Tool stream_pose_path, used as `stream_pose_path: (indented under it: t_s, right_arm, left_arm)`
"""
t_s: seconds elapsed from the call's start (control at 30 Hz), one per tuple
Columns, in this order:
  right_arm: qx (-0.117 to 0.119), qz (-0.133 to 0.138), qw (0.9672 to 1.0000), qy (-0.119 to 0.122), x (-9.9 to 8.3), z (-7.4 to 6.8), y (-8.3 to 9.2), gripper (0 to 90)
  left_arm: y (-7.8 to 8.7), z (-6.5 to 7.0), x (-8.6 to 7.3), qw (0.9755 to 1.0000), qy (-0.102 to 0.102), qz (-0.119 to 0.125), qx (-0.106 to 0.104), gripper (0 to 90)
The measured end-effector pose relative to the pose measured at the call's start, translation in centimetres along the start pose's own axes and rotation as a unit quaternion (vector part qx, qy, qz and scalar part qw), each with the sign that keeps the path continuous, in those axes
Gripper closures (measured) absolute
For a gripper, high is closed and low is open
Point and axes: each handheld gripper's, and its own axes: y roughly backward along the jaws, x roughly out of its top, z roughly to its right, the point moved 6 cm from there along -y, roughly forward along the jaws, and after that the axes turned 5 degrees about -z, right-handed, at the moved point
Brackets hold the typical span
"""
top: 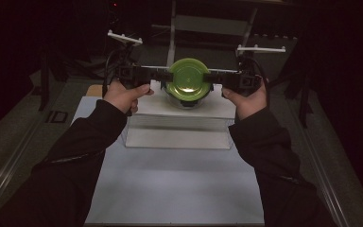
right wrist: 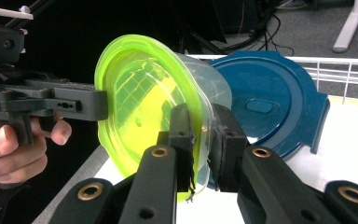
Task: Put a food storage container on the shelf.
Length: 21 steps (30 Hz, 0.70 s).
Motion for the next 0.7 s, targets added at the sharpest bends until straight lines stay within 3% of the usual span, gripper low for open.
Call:
stream_pose_path:
  t_s: [0.17,0.47,0.7]
  right_arm:
    - [-0.003,-0.009,0.9999,-0.014,0.5,0.7,-0.6,80.3]
    - [-0.005,-0.016,0.9997,-0.016,1.3,1.0,-1.0,78.9]
    - [-0.023,-0.019,0.9993,-0.022,2.2,1.6,-1.7,73.0]
  left_arm:
    - [-0.5,-0.8,0.5,0.9999,0.011,-0.006,-0.005,81.3]
    - [-1.0,-1.8,1.4,0.9993,0.035,0.003,-0.014,79.9]
    - [-1.5,-2.5,1.9,0.9991,0.037,0.017,-0.012,76.5]
